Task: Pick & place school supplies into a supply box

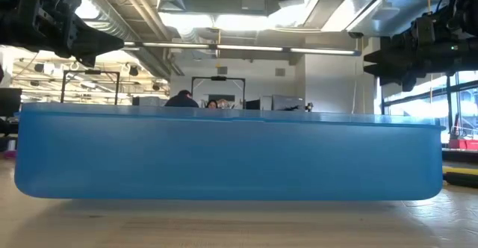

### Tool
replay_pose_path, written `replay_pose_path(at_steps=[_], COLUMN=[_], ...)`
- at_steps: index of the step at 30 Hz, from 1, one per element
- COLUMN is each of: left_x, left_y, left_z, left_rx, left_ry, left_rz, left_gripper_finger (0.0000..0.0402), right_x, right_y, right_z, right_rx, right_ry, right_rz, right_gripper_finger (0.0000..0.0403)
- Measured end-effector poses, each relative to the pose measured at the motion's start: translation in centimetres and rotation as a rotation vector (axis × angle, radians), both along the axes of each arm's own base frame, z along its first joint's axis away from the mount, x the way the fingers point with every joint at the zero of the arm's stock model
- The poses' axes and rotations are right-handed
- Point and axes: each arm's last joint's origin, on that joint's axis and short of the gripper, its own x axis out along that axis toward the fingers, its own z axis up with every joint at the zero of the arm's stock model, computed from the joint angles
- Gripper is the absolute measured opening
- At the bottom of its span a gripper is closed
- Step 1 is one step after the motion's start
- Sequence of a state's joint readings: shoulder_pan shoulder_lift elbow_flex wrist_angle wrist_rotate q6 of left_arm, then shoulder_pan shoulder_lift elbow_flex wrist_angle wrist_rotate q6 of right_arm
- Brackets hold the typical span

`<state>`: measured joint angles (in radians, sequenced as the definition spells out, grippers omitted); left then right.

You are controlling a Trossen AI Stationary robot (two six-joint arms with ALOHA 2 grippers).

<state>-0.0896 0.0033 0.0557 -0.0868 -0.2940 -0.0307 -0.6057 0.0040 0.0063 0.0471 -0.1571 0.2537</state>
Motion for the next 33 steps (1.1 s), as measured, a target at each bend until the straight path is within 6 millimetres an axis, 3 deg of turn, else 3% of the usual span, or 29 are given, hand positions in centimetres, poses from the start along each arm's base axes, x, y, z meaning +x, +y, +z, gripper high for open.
replay_pose_path(at_steps=[33], left_x=[0.00], left_y=[0.00], left_z=[0.00], left_rx=[0.000], left_ry=[0.000], left_rz=[0.000], left_gripper_finger=[0.0007], right_x=[-0.01], right_y=[-0.03], right_z=[-0.01], right_rx=[-0.067], right_ry=[0.034], right_rz=[-0.013], right_gripper_finger=[0.0200])
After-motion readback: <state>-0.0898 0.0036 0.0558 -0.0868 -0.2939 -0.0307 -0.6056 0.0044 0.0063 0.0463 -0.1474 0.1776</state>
